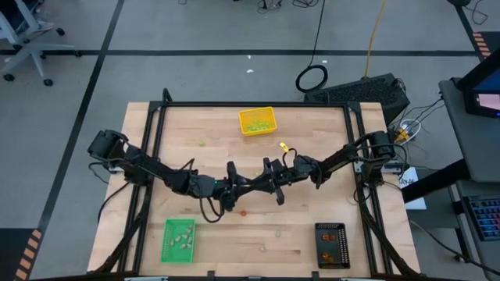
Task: Sort Halloween decoration
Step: Put the white skull toy into the green bin
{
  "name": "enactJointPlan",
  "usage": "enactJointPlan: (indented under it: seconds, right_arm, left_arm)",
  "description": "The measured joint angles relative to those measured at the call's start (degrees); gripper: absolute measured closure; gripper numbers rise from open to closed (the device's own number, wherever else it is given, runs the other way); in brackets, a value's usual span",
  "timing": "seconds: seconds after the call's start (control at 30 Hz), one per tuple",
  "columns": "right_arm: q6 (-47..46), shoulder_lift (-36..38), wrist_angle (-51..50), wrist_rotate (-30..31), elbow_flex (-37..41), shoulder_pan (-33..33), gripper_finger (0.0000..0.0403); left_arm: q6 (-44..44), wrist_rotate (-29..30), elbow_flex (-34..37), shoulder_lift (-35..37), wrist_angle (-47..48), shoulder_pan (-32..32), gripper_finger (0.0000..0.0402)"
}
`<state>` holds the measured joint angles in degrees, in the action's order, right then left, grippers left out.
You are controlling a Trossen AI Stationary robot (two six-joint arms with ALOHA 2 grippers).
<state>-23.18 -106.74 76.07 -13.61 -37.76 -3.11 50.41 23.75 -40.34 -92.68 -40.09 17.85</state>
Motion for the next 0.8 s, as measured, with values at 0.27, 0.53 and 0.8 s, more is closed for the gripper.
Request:
enactJointPlan:
  seconds: [0.27, 0.53, 0.8]
  right_arm:
    - [-0.13, 0.04, 0.04, -0.10, 0.00, 0.00, 0.0367]
    - [-0.21, 0.04, 0.33, -0.09, 0.04, 0.00, 0.0367]
    - [-2.71, 0.04, 0.48, -0.11, 0.04, 0.00, 0.0367]
  left_arm:
    - [-0.17, -2.53, 0.00, 0.00, 0.45, -0.82, 0.0332]
    - [1.66, -2.67, 0.00, 0.02, 0.74, -0.96, 0.0341]
    - [3.25, -2.71, 0.00, 0.02, 0.52, -0.68, 0.0320]
